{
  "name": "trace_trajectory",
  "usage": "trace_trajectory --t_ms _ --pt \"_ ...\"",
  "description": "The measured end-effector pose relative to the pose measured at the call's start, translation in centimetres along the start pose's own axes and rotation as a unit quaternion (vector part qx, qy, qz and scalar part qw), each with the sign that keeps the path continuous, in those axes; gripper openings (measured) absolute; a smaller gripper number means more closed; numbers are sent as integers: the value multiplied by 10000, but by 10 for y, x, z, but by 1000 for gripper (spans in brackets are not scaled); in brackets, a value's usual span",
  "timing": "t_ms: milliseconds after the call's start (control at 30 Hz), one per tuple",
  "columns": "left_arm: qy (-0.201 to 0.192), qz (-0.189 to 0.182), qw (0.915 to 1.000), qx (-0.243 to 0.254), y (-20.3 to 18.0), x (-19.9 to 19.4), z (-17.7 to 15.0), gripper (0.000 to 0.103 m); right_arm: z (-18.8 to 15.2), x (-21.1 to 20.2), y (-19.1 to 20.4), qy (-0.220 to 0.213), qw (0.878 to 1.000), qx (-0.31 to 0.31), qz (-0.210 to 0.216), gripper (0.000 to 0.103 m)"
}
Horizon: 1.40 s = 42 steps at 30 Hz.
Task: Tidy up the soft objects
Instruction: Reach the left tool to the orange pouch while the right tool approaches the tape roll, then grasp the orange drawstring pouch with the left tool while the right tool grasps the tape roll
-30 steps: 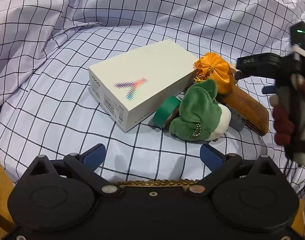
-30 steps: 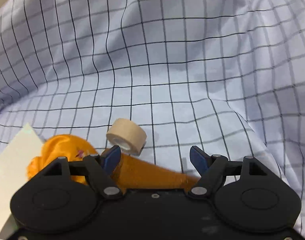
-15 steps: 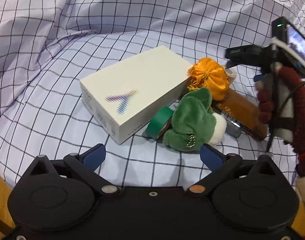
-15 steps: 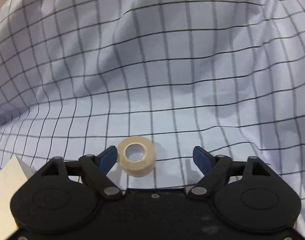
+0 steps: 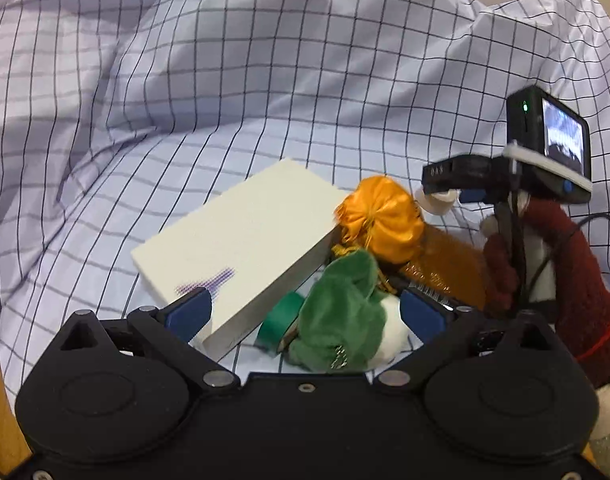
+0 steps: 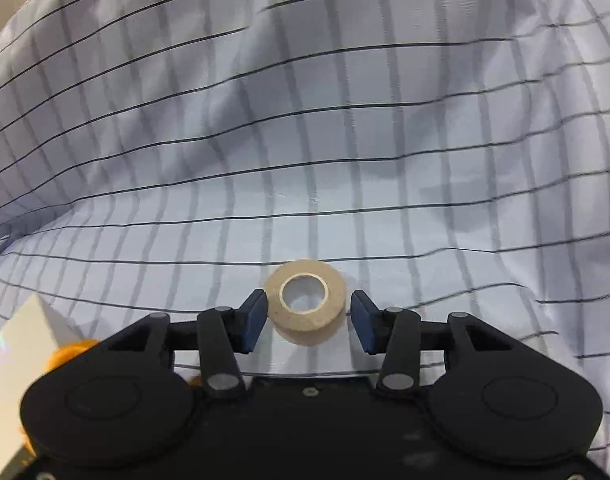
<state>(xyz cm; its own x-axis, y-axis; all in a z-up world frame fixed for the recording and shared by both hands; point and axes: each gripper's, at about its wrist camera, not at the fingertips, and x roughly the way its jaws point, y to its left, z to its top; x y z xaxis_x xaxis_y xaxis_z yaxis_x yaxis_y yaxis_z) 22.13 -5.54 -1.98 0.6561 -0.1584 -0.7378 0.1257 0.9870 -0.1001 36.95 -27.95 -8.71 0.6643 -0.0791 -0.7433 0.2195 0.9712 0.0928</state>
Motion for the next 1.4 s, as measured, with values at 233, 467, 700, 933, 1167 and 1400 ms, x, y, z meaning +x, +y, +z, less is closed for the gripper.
trace_trajectory --t_ms 233,467,700,933,1167,1400 --pt "-44 170 9991 390 -11 16 16 98 -10 -20 -32 -123 9991 394 -90 54" --pt "125 429 9912 1250 -30 42 32 97 -27 -50 -52 -193 9974 687 86 57" --pt "453 884 9699 2224 -54 71 35 96 -30 -66 -58 -263 9955 866 267 60" --pt "354 1113 9555 2709 -74 93 47 98 -31 -73 -66 -290 9938 1023 336 61" --pt "230 1179 9507 2858 -87 111 72 98 -34 -68 -68 -135 9943 1019 274 61" --pt "914 860 9749 1841 -53 156 125 98 -36 -64 -64 -76 9956 920 187 63"
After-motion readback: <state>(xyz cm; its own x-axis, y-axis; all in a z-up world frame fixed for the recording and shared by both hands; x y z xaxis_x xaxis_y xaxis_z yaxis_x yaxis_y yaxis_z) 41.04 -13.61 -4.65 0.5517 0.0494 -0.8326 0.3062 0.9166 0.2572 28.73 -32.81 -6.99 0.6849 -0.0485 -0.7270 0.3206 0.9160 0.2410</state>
